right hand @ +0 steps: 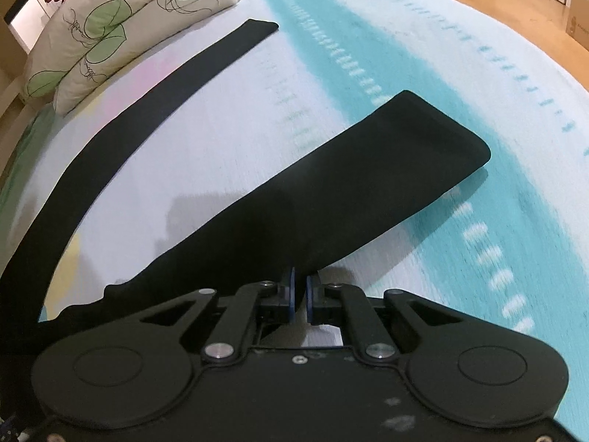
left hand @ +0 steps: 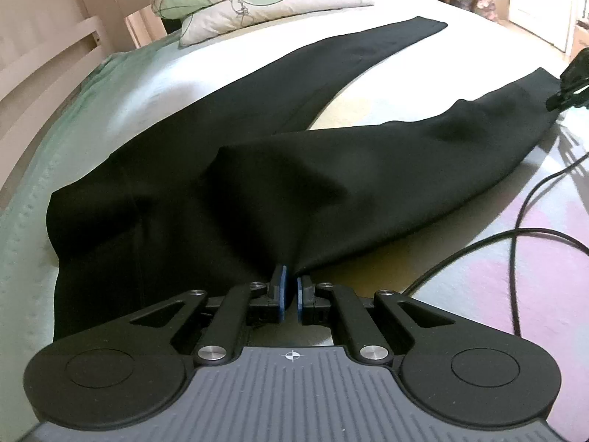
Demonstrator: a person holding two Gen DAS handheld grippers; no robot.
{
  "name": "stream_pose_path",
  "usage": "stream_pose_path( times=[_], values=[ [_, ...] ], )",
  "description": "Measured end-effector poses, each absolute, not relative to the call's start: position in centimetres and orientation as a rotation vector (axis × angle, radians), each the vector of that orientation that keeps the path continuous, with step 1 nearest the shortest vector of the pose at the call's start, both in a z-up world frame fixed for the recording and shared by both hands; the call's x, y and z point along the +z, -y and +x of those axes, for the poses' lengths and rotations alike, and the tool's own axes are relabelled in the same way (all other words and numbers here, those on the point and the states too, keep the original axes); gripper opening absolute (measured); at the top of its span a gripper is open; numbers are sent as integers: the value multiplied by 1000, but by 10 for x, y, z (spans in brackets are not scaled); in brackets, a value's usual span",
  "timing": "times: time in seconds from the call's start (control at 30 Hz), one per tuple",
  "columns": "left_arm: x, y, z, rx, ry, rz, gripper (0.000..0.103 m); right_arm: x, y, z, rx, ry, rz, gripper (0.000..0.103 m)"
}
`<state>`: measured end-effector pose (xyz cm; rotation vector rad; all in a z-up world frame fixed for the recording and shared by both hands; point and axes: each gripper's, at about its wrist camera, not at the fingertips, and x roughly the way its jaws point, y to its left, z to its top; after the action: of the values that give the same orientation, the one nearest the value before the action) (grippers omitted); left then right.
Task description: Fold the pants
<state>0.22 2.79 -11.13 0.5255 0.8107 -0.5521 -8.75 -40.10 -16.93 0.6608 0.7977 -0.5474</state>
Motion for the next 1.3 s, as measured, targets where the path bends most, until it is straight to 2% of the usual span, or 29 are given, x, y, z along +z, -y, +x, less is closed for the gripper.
stream_pose_path(
  times=[0.03,0.1,0.13,0.7,0.97,1.03,1.07,1.3],
  values=[
    [-113,-25,4,-552,-809,531,5,-168,403,-90,-558,-786,682,15],
    [-114,-26,5,-552,-811,531,5,-166,406,-94,-590,-769,695,28],
    [-115,-29,2,-551,-813,528,5,-165,407,-96,-603,-761,689,30],
    [-123,-29,-5,-527,-826,518,5,-172,435,-118,-831,-671,768,32],
    [-122,-34,-1,-524,-831,480,5,-179,448,-115,-771,-622,821,36],
    [-120,-35,0,-520,-832,464,5,-179,452,-113,-712,-591,861,22],
    [-118,-35,0,-518,-832,460,5,-179,454,-111,-687,-578,877,5],
    [-97,-36,7,-516,-823,416,5,-145,452,-93,-605,-519,801,5]
  ],
)
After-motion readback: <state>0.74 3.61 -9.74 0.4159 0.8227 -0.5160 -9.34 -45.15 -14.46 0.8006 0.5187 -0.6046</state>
